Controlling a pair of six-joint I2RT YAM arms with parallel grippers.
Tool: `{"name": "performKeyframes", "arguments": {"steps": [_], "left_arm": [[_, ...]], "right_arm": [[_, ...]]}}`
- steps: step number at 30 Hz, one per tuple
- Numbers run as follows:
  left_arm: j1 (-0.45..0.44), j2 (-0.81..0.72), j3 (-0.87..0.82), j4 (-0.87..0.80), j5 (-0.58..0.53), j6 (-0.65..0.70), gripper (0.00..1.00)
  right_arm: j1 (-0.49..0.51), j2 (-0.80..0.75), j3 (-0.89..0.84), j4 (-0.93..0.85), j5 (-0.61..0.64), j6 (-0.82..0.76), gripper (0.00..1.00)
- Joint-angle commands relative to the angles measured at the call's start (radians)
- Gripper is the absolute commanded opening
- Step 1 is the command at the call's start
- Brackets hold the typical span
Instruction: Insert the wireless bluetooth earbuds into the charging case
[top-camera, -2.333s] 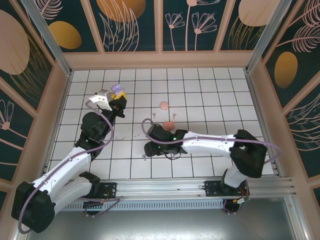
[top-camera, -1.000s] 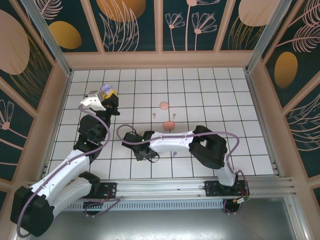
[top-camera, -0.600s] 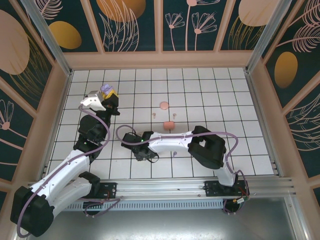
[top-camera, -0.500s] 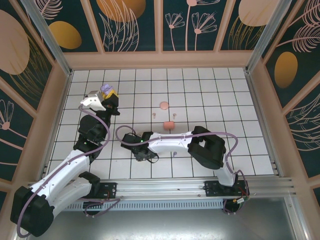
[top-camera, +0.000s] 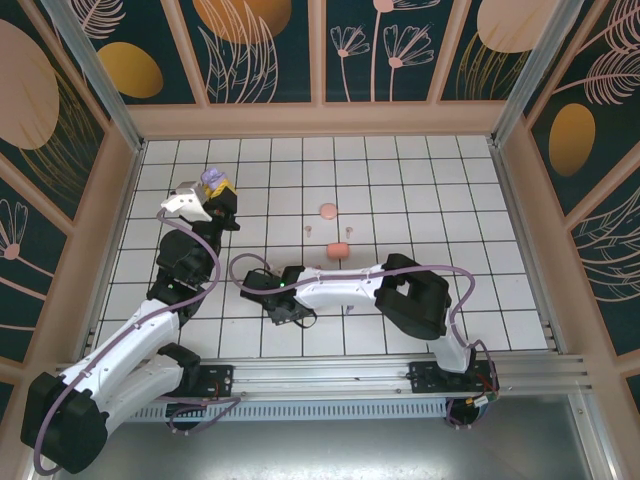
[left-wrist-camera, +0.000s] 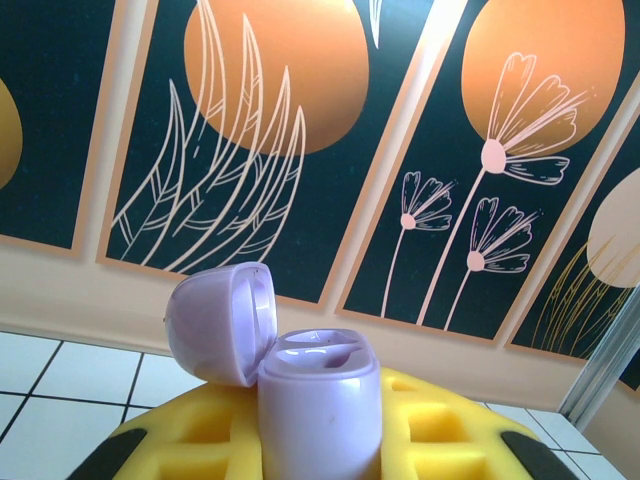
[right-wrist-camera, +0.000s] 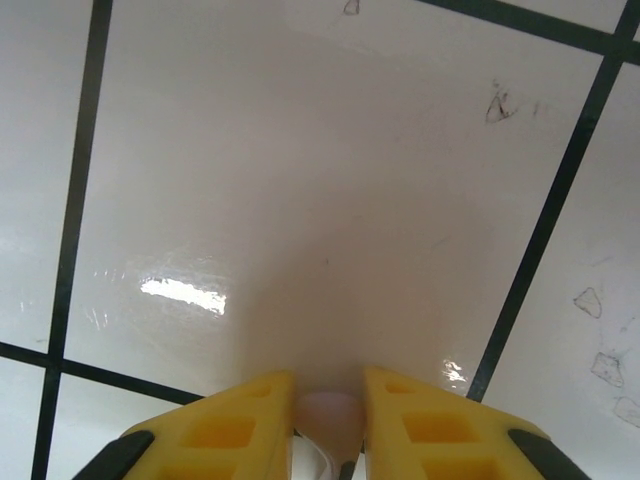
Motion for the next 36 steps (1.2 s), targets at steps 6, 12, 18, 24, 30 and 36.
{"name": "performKeyframes", "arguments": {"steps": [6,12,18,24,30,36], "left_arm": [[0.001,-0.002,0.003,0.043,0.052,0.003,0.00],[0.000,-0.004,-0.009,0.076,0.147,0.017,0.00],[0.001,-0.001,-0.036,0.154,0.298,0.056,0.00],[0.000,0.039,-0.052,0.228,0.487,0.118,0.00],[-0.001,0.115,-0.068,0.322,0.621,0.150,0.00],[-0.017,0.191,-0.116,0.506,0.626,0.230,0.00]], "right_arm": [[-0.002,-0.089,-0.025,-0.037,0.070,0.019,0.22],[-0.060,-0.247,-0.079,-0.043,0.129,-0.001,0.22],[-0.153,-0.411,-0.075,-0.057,0.193,-0.082,0.22],[-0.269,-0.556,-0.012,-0.020,0.204,-0.233,0.22],[-0.333,-0.591,0.122,0.018,0.197,-0.389,0.23],[-0.336,-0.590,0.205,0.104,0.148,-0.529,0.23]]}}
